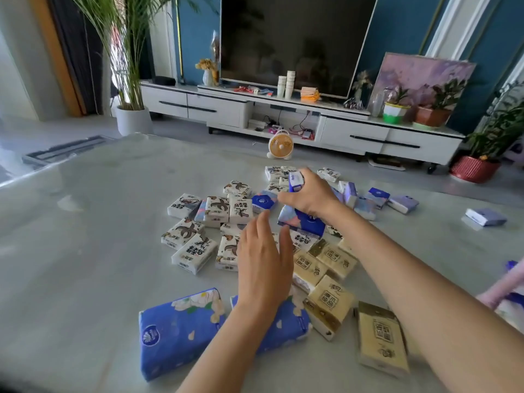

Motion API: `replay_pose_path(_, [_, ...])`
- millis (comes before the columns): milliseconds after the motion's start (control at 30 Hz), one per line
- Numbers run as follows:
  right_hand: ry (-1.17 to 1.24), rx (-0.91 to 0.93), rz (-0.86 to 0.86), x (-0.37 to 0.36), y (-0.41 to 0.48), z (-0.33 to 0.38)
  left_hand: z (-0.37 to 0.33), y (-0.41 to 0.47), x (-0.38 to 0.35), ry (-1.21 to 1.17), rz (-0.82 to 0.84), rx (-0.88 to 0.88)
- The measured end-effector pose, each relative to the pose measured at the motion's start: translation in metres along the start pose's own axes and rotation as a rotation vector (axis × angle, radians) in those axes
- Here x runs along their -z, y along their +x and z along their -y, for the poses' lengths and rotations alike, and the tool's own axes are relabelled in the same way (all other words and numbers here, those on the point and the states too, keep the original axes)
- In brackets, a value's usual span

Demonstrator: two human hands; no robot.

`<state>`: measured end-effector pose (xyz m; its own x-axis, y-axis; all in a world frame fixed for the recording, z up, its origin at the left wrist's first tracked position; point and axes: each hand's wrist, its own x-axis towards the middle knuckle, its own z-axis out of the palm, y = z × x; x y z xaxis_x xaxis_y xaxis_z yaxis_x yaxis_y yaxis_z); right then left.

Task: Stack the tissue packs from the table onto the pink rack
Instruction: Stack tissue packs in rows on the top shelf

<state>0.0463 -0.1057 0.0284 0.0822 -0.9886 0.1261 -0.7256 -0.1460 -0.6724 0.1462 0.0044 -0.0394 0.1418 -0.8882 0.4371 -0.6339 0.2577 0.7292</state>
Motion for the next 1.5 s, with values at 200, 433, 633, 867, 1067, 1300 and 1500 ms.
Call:
replay_pose_path(200, [-0.237,0.224,0.089,0.054,-0.127,0.035,-0.072,-0.022,0.044,-0.917,0.302,0.298])
replay_pose_path(433, [-0.404,0.339,-0.115,0.120,-0.222,0.019,-0.154,-0.078,0.045,-0.887,0.484,0.251])
replay_pose_path(633, [-0.264,0.314,-0.174,0.184,-0.270,0.011,-0.206,-0.082,0.032,-0.808,0.496,0.135])
replay_pose_path(867, [0.060,0.215,-0.316,0.269,-0.320,-0.014,-0.263,-0.079,0.023,-0.752,0.488,-0.083])
replay_pose_path(1067, [0.254,-0.129,-0.511,0.339,-0.306,-0.086,-0.302,-0.053,-0.024,-0.678,0.508,0.073])
replay_pose_path(1300, [0.123,-0.277,-0.513,0.351,-0.260,-0.127,-0.336,-0.025,-0.093,-0.297,0.476,-0.222])
replay_pose_path(1500, [-0.150,-0.284,-0.484,0.343,-0.250,-0.136,-0.332,-0.013,-0.114,-0.011,0.518,-0.348])
